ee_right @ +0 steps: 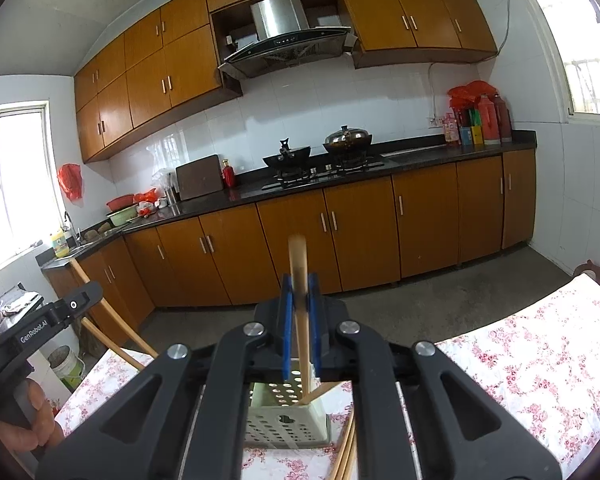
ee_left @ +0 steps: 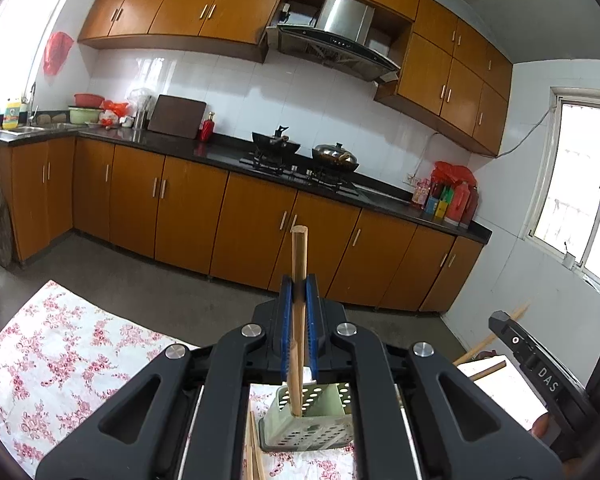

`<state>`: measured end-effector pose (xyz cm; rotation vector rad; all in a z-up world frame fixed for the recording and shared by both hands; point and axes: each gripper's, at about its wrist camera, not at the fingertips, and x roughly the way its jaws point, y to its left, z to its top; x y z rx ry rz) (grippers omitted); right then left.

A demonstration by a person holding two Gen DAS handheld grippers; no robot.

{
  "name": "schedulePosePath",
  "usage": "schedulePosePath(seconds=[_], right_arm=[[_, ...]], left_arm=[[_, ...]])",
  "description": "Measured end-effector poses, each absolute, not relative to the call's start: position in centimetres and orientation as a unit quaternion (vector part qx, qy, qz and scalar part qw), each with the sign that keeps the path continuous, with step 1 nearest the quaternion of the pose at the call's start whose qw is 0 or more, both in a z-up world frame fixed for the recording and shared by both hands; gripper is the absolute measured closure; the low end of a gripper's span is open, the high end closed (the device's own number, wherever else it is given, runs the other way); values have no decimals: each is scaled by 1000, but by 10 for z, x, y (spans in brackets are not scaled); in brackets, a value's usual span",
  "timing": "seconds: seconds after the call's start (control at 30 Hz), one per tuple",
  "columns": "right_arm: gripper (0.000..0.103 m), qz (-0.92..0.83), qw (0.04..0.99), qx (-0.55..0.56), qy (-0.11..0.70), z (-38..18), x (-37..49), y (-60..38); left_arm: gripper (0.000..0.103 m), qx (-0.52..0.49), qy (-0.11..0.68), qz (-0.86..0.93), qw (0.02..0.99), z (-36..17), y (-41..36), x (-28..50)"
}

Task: Organize utensils
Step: 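Open both grippers to release the chopsticks into the holder, then grasp a chopstick with the right gripper while the left gripper grasps another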

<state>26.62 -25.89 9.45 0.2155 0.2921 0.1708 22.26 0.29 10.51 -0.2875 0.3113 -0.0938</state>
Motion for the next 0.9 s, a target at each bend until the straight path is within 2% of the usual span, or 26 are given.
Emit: schedulePosePath(seconds=[0.3,0.47,0.7,0.9], right_arm=[[87,50,983,124,123,107,240,-290],[84,13,981,135,136,96,217,-319],[82,-5,959,131,252,17,201,-336],[82,54,919,127,370,-67,202,-298]], left_arm=[[95,-158,132,-43,978,126,22,201],[95,-161,116,-27,980,134,41,179],[95,-160,155,18,975,94,76,153],[95,-145,268,42,951,11,92,156]])
